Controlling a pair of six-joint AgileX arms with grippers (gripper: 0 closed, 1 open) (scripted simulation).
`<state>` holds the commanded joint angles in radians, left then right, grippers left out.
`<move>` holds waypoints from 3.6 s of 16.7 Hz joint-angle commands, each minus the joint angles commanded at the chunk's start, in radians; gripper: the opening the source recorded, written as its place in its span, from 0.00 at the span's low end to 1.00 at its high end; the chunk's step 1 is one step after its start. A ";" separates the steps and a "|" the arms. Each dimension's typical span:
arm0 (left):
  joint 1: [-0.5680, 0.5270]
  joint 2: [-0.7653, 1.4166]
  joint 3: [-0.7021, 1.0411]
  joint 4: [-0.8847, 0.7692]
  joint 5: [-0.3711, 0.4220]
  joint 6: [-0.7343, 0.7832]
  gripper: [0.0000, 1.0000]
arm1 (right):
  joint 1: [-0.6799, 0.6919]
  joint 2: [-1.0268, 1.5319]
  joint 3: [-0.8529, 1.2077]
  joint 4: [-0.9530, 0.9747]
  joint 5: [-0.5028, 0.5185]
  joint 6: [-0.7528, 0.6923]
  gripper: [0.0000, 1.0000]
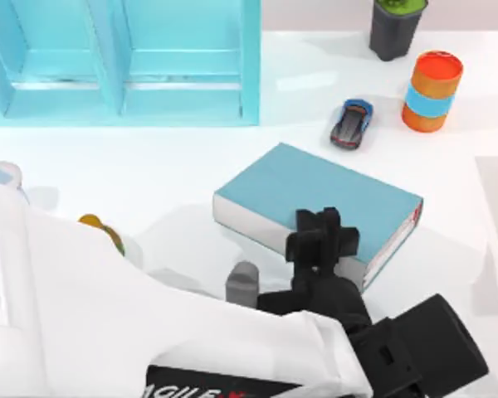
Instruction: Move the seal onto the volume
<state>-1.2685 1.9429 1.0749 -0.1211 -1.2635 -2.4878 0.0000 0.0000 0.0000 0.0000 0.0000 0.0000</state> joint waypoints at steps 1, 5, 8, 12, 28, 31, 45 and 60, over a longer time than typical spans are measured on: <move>0.001 0.007 -0.004 0.010 0.001 0.000 0.00 | 0.000 0.000 0.000 0.000 0.000 0.000 1.00; 0.001 0.043 -0.023 0.069 0.002 0.001 0.00 | 0.000 0.000 0.000 0.000 0.000 0.000 1.00; 0.000 0.071 -0.038 0.112 0.001 0.003 0.00 | 0.000 0.000 0.000 0.000 0.000 0.000 1.00; 0.000 0.072 -0.038 0.114 0.001 0.003 0.00 | 0.000 0.000 0.000 0.000 0.000 0.000 1.00; 0.000 0.072 -0.038 0.114 0.001 0.003 1.00 | 0.000 0.000 0.000 0.000 0.000 0.000 1.00; 0.000 0.072 -0.038 0.114 0.001 0.003 1.00 | 0.000 0.000 0.000 0.000 0.000 0.000 1.00; -0.151 0.166 0.081 -0.395 0.061 -0.498 1.00 | 0.000 0.000 0.000 0.000 0.000 0.000 1.00; -0.426 0.273 0.304 -1.402 0.064 -1.428 1.00 | 0.000 0.000 0.000 0.000 0.000 0.000 1.00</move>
<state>-1.6943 2.2160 1.3792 -1.5229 -1.1994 -3.9161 0.0000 0.0000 0.0000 0.0000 0.0000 0.0000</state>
